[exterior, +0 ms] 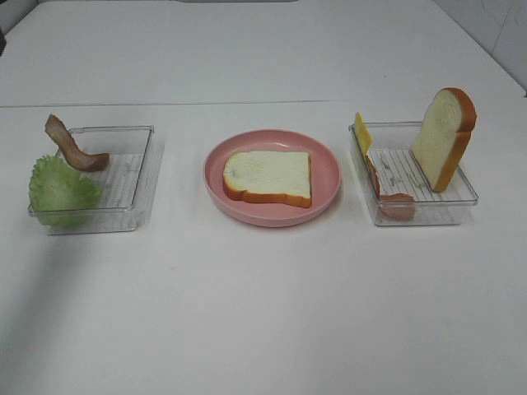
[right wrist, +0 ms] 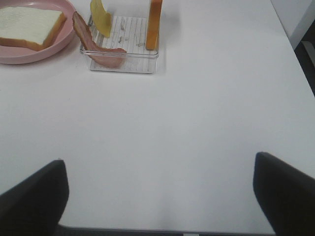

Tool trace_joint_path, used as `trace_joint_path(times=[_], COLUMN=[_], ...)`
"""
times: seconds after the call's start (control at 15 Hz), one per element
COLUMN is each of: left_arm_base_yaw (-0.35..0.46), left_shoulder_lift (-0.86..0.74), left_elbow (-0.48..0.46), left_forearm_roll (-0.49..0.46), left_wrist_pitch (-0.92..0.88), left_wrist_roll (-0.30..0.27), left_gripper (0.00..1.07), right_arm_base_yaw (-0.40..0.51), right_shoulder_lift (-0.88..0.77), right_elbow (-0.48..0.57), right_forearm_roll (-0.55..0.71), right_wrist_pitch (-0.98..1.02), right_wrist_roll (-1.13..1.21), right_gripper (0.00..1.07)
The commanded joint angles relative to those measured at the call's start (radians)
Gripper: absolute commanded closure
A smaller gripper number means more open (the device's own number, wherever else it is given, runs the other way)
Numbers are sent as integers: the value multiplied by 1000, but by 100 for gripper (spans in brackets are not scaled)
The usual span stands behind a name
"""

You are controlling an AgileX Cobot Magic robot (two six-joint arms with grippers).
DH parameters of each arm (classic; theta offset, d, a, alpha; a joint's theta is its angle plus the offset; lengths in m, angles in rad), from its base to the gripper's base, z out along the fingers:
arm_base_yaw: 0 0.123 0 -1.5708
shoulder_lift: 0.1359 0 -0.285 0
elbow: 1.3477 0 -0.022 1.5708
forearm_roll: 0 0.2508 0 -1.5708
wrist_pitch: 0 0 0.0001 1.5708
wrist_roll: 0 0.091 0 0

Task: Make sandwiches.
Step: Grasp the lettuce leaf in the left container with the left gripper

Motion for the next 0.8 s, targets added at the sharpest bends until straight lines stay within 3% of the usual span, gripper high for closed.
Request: trace_joint_path(times=[0.07, 0.47, 0.6, 0.8], left_arm_base_yaw=[43, 63, 63, 63], left_shoulder_lift=[-26, -23, 9, 108], left_elbow=[45, 201, 206, 206], left_forearm_roll=[0, -7, -18, -106], left_wrist_pitch=[88, -153, -190, -246], left_wrist_roll=[22, 33, 35, 85], left_gripper=[16, 16, 16, 17], right_arm_base_yaw=[-3, -3, -3, -3], right_shoulder_lift=[-28, -28, -28, -28], right_elbow=[3, 3, 3, 3], right_forearm_roll=[-1, -1, -1, -1], right_wrist_pitch=[-5, -5, -5, -5], right_wrist_roll=[-6, -6, -6, -6], right_gripper=[9, 9, 9, 9])
